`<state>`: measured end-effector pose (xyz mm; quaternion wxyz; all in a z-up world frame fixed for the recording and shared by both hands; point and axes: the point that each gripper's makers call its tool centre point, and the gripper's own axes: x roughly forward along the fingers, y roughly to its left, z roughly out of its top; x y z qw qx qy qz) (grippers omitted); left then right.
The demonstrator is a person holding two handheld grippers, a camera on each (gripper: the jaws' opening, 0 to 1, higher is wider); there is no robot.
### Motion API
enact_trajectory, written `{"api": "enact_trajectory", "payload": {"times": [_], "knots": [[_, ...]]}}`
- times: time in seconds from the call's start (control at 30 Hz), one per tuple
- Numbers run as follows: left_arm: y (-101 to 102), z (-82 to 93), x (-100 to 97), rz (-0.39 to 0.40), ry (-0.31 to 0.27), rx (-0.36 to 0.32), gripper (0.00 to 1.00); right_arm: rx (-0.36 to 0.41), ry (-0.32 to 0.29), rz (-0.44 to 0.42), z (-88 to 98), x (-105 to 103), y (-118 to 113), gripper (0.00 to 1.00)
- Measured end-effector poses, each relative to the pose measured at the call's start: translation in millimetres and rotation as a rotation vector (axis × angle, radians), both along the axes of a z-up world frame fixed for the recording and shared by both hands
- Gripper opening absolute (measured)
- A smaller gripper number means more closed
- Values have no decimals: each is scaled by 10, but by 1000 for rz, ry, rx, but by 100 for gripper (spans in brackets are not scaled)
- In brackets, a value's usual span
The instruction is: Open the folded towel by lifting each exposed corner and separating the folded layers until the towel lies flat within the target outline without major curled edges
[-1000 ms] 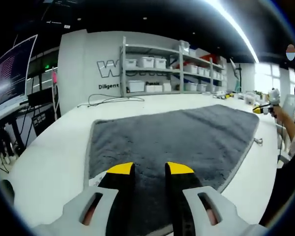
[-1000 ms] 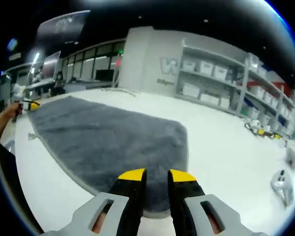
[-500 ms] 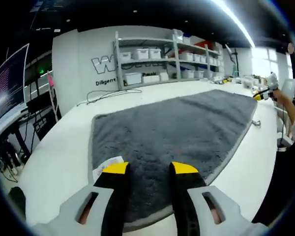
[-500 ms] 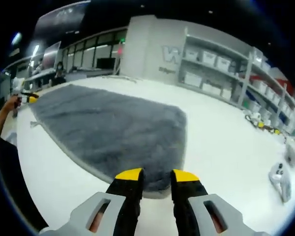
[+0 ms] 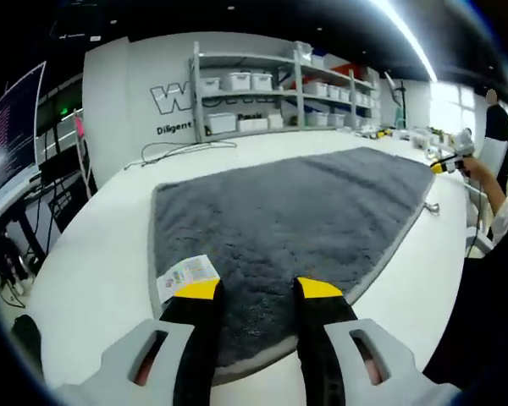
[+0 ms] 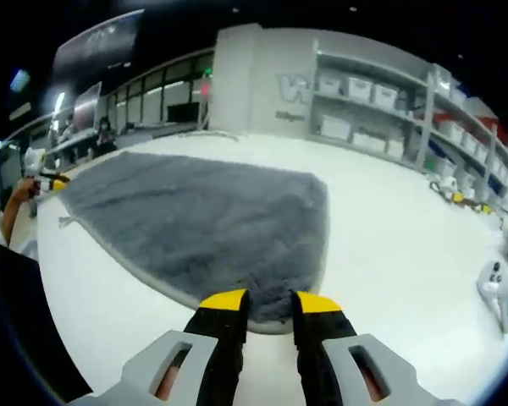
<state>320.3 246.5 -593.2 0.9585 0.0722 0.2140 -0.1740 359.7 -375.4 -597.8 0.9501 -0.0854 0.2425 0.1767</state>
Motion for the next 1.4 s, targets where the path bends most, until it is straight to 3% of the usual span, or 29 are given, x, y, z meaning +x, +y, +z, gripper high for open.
{"api": "enact_trajectory", "payload": {"times": [0.47,1.4], "knots": [[-65,-16,-35,-15,17,-4,21,38,7,-6,-12,-30,13,14],[4,-41,-51,0,7,1,4,-34,74,12,-34,-194,39,5]]}}
